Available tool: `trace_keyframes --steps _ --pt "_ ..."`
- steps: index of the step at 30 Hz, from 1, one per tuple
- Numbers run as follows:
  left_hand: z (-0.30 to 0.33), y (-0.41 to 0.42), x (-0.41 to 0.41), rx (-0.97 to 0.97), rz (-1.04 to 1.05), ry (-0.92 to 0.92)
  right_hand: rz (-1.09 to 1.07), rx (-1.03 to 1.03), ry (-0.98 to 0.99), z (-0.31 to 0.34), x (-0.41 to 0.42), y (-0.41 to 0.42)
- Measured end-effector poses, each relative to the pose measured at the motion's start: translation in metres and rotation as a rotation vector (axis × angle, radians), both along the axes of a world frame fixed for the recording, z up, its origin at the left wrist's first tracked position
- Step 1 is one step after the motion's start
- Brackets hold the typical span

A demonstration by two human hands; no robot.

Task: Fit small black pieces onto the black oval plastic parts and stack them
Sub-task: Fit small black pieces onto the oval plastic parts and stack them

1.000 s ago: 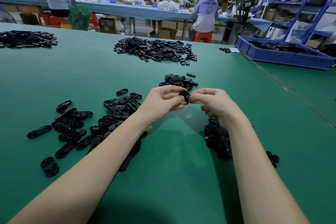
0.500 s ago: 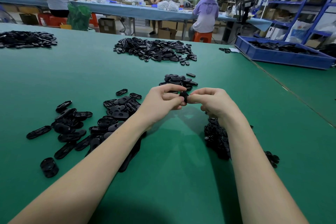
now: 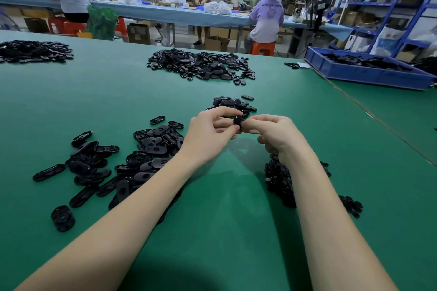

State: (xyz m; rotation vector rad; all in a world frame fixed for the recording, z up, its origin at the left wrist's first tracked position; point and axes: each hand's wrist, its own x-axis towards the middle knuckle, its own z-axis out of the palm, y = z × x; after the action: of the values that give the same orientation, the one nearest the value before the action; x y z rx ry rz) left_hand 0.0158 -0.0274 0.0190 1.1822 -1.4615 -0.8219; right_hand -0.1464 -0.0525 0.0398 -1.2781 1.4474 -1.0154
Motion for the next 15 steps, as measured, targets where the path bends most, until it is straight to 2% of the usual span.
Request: trace_keyframes --steps 4,7,12,15 --pt "0.0045 0.0009 0.0019 0.121 -0.099 0.207 0.023 -0.008 0.056 -0.0013 -0.0073 0.0014" --pt "0.0077 0.0027 0.0026 0.237 -0.152 0.349 0.081 0.019 0.016 -0.0037 -0.011 0.0026" --pt "0.0066 0.0027 0.0062 0.32 -0.16 0.395 0.167 -0.001 0.081 -0.0049 -0.0089 0.0027" --pt "0.0065 0.0022 0.0097 0.311 -0.152 0.305 0.186 -0.025 0.111 -0.0048 -0.0088 0.0027"
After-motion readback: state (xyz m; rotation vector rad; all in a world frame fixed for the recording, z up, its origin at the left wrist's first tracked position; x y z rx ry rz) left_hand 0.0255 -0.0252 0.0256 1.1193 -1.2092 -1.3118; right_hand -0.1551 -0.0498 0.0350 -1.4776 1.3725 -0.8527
